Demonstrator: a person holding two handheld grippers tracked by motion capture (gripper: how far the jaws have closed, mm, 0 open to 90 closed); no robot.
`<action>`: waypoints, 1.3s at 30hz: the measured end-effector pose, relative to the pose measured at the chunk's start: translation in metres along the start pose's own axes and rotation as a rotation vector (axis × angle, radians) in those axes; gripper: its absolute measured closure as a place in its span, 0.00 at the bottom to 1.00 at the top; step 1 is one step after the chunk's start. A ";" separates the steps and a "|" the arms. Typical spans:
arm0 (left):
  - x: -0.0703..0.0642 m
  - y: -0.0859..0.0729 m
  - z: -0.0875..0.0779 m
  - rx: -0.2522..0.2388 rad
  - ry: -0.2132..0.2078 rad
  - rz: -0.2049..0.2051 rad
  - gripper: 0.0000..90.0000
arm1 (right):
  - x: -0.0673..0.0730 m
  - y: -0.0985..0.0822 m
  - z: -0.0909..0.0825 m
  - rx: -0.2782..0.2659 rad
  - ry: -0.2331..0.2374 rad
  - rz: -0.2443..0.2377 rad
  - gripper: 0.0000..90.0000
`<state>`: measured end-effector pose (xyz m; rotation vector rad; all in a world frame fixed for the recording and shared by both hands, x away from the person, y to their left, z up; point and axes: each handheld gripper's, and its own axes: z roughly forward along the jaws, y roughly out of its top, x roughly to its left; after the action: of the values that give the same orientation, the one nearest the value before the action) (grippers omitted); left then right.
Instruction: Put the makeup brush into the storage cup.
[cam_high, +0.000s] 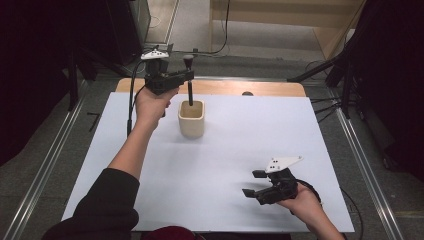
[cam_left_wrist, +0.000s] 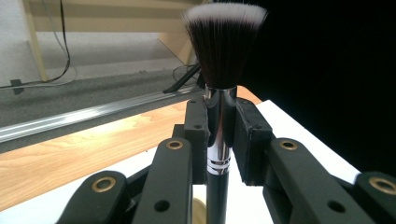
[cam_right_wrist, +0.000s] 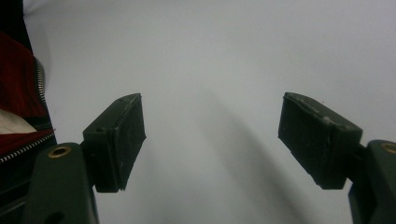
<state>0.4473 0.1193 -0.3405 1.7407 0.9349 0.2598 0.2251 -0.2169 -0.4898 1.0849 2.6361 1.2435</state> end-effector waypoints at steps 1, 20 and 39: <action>-0.001 0.000 0.001 -0.001 0.005 0.000 0.86 | 0.000 0.000 0.000 -0.001 0.000 0.000 0.27; -0.001 -0.011 0.012 0.006 -0.003 0.017 0.86 | 0.001 0.000 0.001 0.005 0.007 -0.001 0.27; 0.005 -0.028 0.021 0.039 0.015 0.019 0.86 | 0.002 0.000 0.001 0.006 0.008 -0.003 0.27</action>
<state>0.4502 0.1103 -0.3743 1.7862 0.9396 0.2693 0.2239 -0.2145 -0.4898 1.0793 2.6476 1.2426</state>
